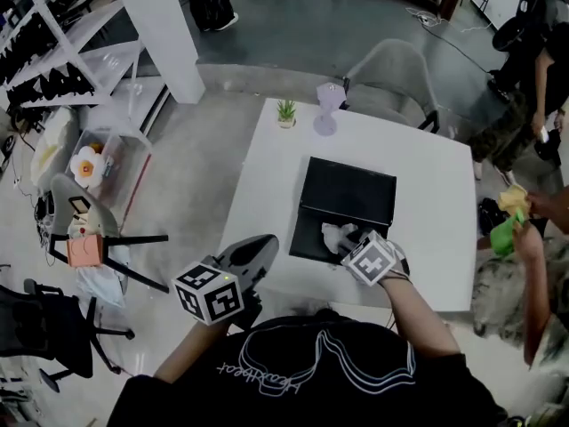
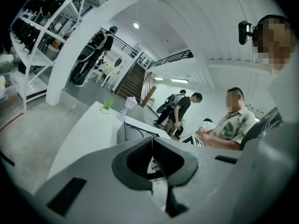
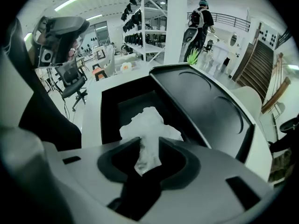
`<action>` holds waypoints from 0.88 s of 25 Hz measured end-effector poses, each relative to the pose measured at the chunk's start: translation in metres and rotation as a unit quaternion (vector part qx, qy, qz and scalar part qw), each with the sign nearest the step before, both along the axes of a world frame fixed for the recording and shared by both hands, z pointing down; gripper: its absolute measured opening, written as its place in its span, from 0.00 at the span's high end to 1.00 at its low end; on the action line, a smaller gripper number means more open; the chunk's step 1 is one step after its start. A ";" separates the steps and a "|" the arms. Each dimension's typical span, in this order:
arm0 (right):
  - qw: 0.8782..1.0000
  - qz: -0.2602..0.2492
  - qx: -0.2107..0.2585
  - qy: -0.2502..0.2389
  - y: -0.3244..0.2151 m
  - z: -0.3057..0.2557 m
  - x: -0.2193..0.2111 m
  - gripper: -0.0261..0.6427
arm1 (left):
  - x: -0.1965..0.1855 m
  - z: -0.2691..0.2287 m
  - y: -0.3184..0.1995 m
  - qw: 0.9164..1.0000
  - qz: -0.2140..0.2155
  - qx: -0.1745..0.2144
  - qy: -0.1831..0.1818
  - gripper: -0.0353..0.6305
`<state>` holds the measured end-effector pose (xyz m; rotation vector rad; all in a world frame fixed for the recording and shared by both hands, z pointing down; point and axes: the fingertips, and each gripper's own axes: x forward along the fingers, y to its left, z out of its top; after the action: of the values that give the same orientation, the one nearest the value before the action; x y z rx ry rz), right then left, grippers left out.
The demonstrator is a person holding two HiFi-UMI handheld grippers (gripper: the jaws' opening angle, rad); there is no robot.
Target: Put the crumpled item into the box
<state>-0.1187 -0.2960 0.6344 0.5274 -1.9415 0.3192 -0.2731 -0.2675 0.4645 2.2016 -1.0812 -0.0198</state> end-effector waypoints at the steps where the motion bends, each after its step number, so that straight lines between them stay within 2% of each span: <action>1: 1.000 0.009 0.003 -0.006 -0.001 -0.003 0.000 0.74 | -0.001 0.001 -0.001 1.000 0.004 0.000 0.000 0.94; 4: 0.998 0.046 0.018 -0.037 -0.004 -0.015 -0.002 0.60 | -0.004 0.002 0.000 1.000 0.016 0.002 0.004 0.94; 7: 0.992 0.086 0.034 -0.083 -0.005 -0.034 -0.001 0.56 | -0.004 0.003 0.000 0.999 0.035 0.008 0.009 0.94; 9: 0.983 0.115 0.049 -0.137 -0.004 -0.053 -0.003 0.57 | -0.003 0.005 0.000 0.999 0.048 0.010 0.013 0.94; 13: 0.948 0.153 0.083 -0.266 0.008 -0.106 -0.012 0.73 | 0.002 0.002 0.000 0.998 0.060 0.015 0.023 0.94; 15: 0.928 0.168 0.109 -0.313 0.014 -0.131 -0.011 0.81 | 0.008 -0.005 0.003 0.997 0.067 0.021 0.026 0.94; 17: 0.909 0.177 0.142 -0.349 0.021 -0.156 -0.006 0.96 | 0.016 -0.013 0.008 0.997 0.074 0.028 0.028 0.94; 19: 0.892 0.168 0.167 -0.385 0.030 -0.182 -0.004 0.96 | 0.023 -0.022 0.014 0.996 0.078 0.036 0.029 0.94; 22: 0.867 0.158 0.175 -0.439 0.049 -0.212 0.002 0.96 | 0.036 -0.035 0.026 0.995 0.081 0.048 0.029 0.94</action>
<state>-0.1171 -0.2466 0.4227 1.0812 -2.8265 0.4712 -0.2374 -0.2410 0.4295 2.3543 -0.8838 -0.0668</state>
